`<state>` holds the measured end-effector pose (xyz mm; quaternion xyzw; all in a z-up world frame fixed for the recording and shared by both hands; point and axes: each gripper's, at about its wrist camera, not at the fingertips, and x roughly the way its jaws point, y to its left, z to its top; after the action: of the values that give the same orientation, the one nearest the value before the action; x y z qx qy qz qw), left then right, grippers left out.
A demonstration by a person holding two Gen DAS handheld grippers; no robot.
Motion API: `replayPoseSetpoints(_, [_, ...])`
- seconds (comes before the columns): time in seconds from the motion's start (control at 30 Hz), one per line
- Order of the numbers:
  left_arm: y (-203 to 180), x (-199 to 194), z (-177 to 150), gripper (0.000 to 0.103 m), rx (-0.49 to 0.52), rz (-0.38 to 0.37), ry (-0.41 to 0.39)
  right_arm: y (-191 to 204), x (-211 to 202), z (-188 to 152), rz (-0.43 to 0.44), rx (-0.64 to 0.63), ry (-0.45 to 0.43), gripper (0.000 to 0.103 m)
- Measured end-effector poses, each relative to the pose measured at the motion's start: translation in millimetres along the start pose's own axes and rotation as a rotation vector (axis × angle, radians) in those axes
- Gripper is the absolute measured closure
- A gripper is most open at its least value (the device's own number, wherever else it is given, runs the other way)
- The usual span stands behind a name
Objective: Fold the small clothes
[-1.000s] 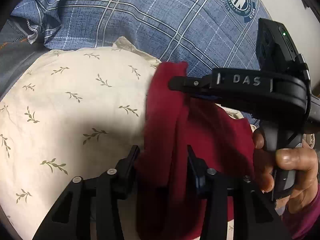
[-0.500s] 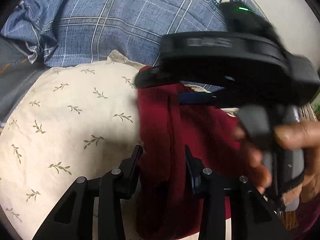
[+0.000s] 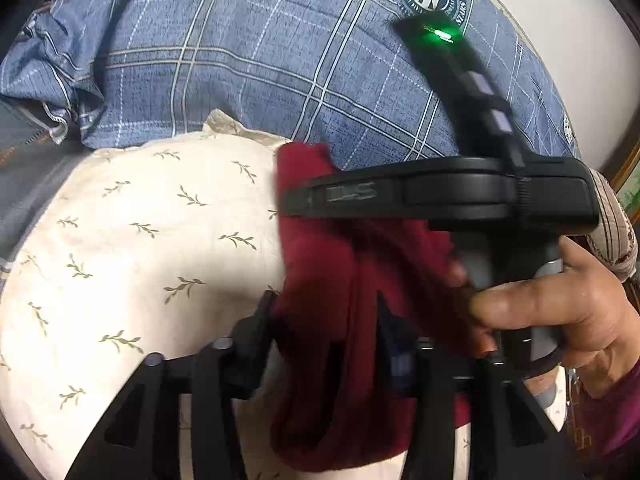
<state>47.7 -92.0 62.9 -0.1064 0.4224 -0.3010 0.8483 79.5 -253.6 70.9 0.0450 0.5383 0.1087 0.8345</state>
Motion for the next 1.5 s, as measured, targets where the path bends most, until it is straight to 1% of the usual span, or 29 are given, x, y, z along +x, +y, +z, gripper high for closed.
replayPoseSetpoints(0.03, [0.7,-0.9,-0.2,0.034,-0.001,0.004,0.003,-4.1,-6.0,-1.1,0.019,0.013,-0.018,0.082])
replayPoseSetpoints(0.07, [1.1,-2.0,-1.2,0.029,-0.005,0.011,0.004,-7.7,-11.3,-2.9,0.036,0.021,-0.035,0.083])
replayPoseSetpoints(0.13, [2.0,-1.9,-3.9,0.029,-0.009,0.025,0.001,-14.6,-20.6,-6.5,0.071,0.037,-0.061,0.084])
replayPoseSetpoints(0.2, [-0.9,0.3,-5.9,0.031,0.008,0.029,-0.001,-19.6,-26.2,-7.9,0.098,0.061,-0.068,0.084])
replayPoseSetpoints(0.23, [-3.9,1.2,-7.3,0.043,0.026,0.032,-0.002,-21.8,-28.2,-9.2,0.105,0.070,-0.073,0.085])
replayPoseSetpoints(0.27, [-8.5,2.2,-8.9,0.073,0.049,0.039,0.003,-24.1,-30.9,-11.6,0.111,0.076,-0.078,0.085])
replayPoseSetpoints(0.3, [-13.4,2.2,-10.9,0.079,0.066,0.037,0.016,-26.7,-33.7,-13.1,0.122,0.083,-0.085,0.085])
replayPoseSetpoints(0.4, [-28.2,-10.0,-11.9,0.083,0.082,0.032,-0.019,-34.5,-47.0,-20.8,0.161,0.098,-0.116,0.085])
replayPoseSetpoints(0.47, [-41.9,-22.0,-8.3,0.083,0.065,-0.009,-0.032,-43.2,-63.5,-24.5,0.185,0.102,-0.146,0.086])
replayPoseSetpoints(0.5, [-48.7,-26.4,-6.6,0.083,0.071,-0.017,-0.038,-49.5,-74.6,-26.4,0.202,0.111,-0.161,0.086])
replayPoseSetpoints(0.57, [-76.7,-35.9,-3.0,0.083,0.133,-0.024,-0.047,-62.8,-101.7,-31.0,0.221,0.117,-0.200,0.086])
replayPoseSetpoints(0.6, [-98.0,-40.1,-1.4,0.083,0.176,-0.031,-0.051,-70.0,-116.8,-34.0,0.214,0.112,-0.221,0.086])
replayPoseSetpoints(0.67, [-129.6,-40.5,-0.4,0.083,0.227,-0.042,-0.045,-87.1,-145.2,-42.3,0.191,0.108,-0.255,0.086])
replayPoseSetpoints(0.7, [-154.1,-37.7,-0.7,0.083,0.268,-0.060,-0.035,-96.4,-156.3,-46.7,0.175,0.111,-0.267,0.086])
replayPoseSetpoints(0.8, [-205.7,-19.7,-7.3,0.083,0.352,-0.081,-0.007,-136.9,-184.0,-68.5,0.125,0.149,-0.292,0.087])
replayPoseSetpoints(0.87, [-234.6,-0.8,-17.0,0.083,0.388,-0.098,0.020,-170.1,-189.6,-89.4,0.089,0.203,-0.291,0.087])
replayPoseSetpoints(0.9, [-242.0,9.3,-19.8,0.083,0.396,-0.103,0.034,-184.5,-188.6,-98.3,0.075,0.232,-0.287,0.087])
replayPoseSetpoints(1.0, [-264.0,48.3,-34.4,0.082,0.394,-0.111,0.101,-230.4,-167.7,-126.9,0.036,0.352,-0.241,0.087])
replayPoseSetpoints(1.1, [-273.5,74.8,-44.4,0.071,0.382,-0.147,0.180,-252.2,-140.3,-142.4,0.001,0.426,-0.189,0.086])
replayPoseSetpoints(1.13, [-274.2,76.2,-45.2,0.068,0.371,-0.167,0.201,-254.5,-132.7,-146.4,-0.013,0.436,-0.177,0.082])
replayPoseSetpoints(1.2, [-272.2,69.8,-41.8,0.064,0.367,-0.188,0.215,-254.6,-134.3,-153.4,-0.010,0.461,-0.202,0.074])
replayPoseSetpoints(1.23, [-269.6,56.8,-40.1,0.061,0.377,-0.185,0.207,-252.5,-141.5,-157.1,0.015,0.472,-0.217,0.064])
replayPoseSetpoints(1.27, [-264.6,43.3,-37.8,0.054,0.383,-0.183,0.193,-250.9,-148.0,-161.0,0.043,0.481,-0.225,0.057])
replayPoseSetpoints(1.3, [-256.6,21.2,-36.3,0.050,0.382,-0.185,0.164,-248.7,-157.3,-167.9,0.073,0.489,-0.237,0.046])
replayPoseSetpoints(1.33, [-248.3,5.9,-34.5,0.045,0.376,-0.181,0.137,-244.5,-167.2,-175.5,0.095,0.494,-0.252,0.039])
replayPoseSetpoints(1.37, [-240.2,-9.3,-34.0,0.042,0.372,-0.163,0.109,-240.5,-174.5,-181.5,0.106,0.493,-0.261,0.036])
replayPoseSetpoints(1.4, [-231.4,-20.1,-33.4,0.042,0.363,-0.131,0.086,-235.1,-180.2,-187.3,0.120,0.485,-0.264,0.034])
replayPoseSetpoints(1.47, [-215.9,-34.4,-34.2,0.042,0.343,-0.061,0.041,-224.5,-182.8,-196.0,0.176,0.478,-0.245,0.032])
replayPoseSetpoints(1.5, [-213.2,-40.4,-41.2,0.042,0.331,-0.045,0.034,-220.6,-178.9,-198.4,0.194,0.486,-0.226,0.028])
